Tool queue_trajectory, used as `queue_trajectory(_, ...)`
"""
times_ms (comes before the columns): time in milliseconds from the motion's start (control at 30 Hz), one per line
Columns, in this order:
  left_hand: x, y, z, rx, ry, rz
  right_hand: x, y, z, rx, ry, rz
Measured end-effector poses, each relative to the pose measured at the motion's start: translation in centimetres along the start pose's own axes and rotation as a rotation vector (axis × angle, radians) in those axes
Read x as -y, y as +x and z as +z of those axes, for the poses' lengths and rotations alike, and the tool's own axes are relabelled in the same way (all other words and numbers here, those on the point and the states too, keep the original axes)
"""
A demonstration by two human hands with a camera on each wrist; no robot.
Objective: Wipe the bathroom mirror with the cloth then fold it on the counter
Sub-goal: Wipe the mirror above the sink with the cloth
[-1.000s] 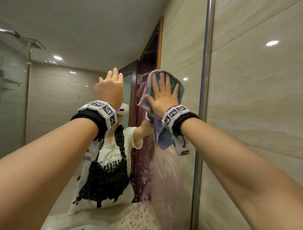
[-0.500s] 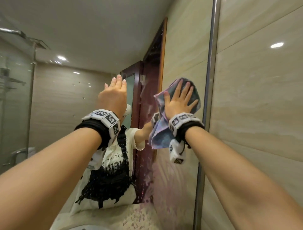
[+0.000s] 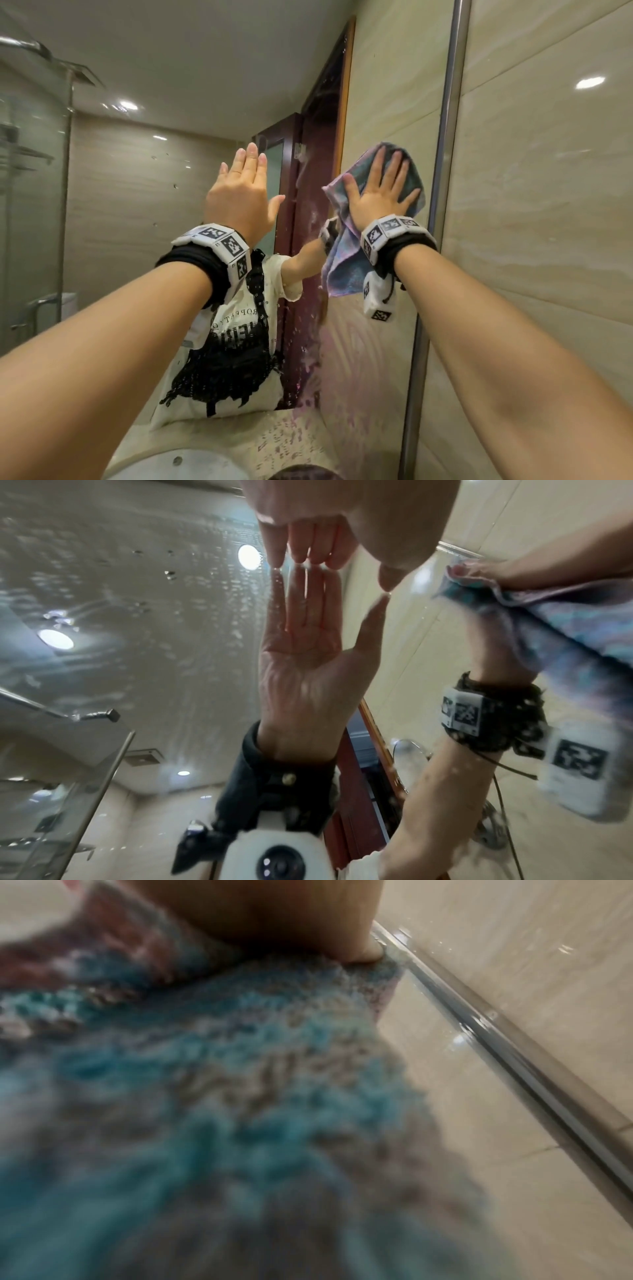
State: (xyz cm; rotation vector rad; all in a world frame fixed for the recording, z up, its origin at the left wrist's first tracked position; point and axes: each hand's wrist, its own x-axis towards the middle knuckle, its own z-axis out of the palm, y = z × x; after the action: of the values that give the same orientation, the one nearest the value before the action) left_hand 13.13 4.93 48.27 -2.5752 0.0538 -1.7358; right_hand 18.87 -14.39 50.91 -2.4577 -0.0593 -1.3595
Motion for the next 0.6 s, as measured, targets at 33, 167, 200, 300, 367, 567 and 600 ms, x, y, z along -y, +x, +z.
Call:
queue_trajectory(33,0.1,-0.1,0.1,0.000,0.011,0.004,0.0,-0.4,0.2,0.004,-0.017,-0.009)
queue_trajectory(167,0.3,-0.3,0.1,-0.013,0.053,-0.005,1.3,0.0,-0.8,0.086,-0.104,-0.202)
queue_trajectory(200,0.3,-0.4,0.1,-0.005,0.059,-0.006,2.1,0.5,-1.2,0.102,-0.118,-0.261)
queue_trajectory(300,0.4,-0.2,0.0,0.011,0.069,-0.004,4.8,2.2,-2.4,0.090,-0.058,-0.243)
queue_trajectory(367,0.5,-0.1,0.0,0.017,0.085,0.004,6.3,3.0,-2.9,0.069,-0.011,-0.179)
queue_trajectory(567,0.3,-0.2,0.0,0.030,0.072,0.000,4.9,0.9,-1.5,0.104,-0.160,-0.390)
queue_trajectory(600,0.3,-0.2,-0.1,0.033,0.066,-0.006,4.2,0.4,-1.1,0.125,-0.177,-0.431)
